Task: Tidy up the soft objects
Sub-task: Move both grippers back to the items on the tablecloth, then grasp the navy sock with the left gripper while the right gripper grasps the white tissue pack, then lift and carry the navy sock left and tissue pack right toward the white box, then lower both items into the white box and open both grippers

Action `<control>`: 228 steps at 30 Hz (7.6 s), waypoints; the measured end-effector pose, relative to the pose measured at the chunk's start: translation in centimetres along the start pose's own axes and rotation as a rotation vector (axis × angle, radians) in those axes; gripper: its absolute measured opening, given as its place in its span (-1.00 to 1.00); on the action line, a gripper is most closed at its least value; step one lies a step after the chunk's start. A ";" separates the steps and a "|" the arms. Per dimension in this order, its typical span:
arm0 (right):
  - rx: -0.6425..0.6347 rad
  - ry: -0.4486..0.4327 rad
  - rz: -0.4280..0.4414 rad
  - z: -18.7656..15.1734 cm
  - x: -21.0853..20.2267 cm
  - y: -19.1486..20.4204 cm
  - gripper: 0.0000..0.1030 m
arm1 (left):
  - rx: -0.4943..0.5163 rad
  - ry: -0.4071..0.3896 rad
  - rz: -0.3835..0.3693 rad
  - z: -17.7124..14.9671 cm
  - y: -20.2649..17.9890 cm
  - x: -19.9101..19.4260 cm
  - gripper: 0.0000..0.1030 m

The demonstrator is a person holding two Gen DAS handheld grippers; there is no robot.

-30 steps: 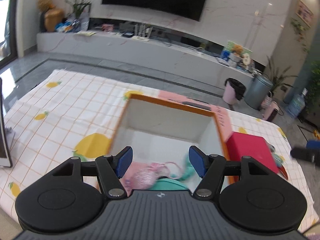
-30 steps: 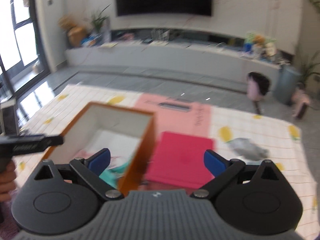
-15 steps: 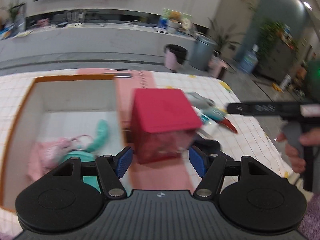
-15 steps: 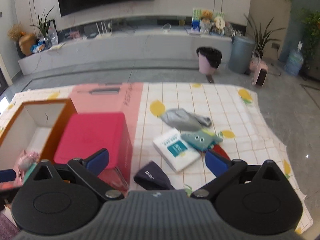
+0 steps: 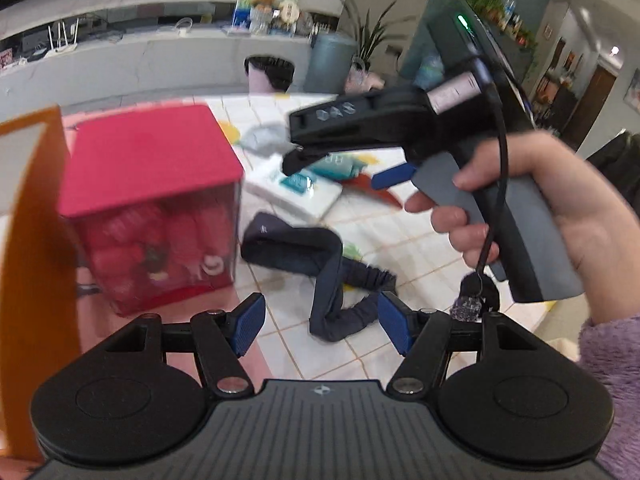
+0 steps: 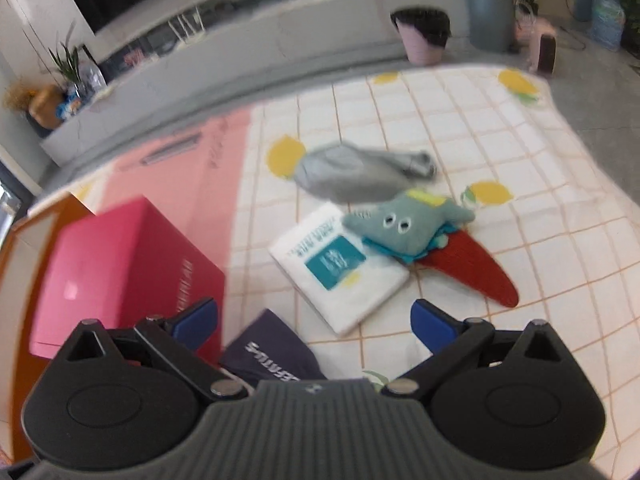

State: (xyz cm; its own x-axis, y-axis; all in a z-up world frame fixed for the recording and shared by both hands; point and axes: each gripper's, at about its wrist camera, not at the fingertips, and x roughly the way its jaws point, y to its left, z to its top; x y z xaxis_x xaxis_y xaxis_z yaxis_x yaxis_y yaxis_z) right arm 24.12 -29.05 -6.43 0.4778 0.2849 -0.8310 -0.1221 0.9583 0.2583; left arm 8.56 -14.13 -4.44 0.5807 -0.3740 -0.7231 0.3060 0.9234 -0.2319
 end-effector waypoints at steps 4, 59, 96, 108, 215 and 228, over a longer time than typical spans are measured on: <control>-0.105 0.029 -0.072 0.2 2.3 0.6 0.95 | 0.001 0.012 0.024 -0.4 -0.8 2.7 0.47; -0.352 0.223 -0.206 -2.8 3.7 0.1 0.66 | -0.075 0.024 0.115 -1.8 0.5 3.8 -0.11; -0.139 0.213 -0.337 -2.8 1.1 -9.0 0.51 | -0.057 0.176 0.312 3.8 -6.4 11.9 0.35; -0.156 0.204 -0.340 -3.1 1.1 -8.9 0.52 | -0.095 0.120 0.286 3.4 -5.5 10.8 -0.70; -0.378 0.089 0.022 2.8 8.5 34.1 0.44 | -0.351 -0.199 0.343 5.7 30.2 -13.2 0.37; -0.419 0.030 0.106 1.6 6.9 34.2 0.78 | -0.399 -0.218 0.320 4.9 31.5 -13.1 0.36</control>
State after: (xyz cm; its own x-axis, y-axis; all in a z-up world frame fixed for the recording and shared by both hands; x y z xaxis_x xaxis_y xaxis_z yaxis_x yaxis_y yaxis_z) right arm 24.65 5.67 -2.58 0.4188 0.3771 -0.8261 -0.5147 0.8480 0.1262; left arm 14.31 19.45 0.94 0.7531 -0.0398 -0.6568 -0.1963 0.9392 -0.2819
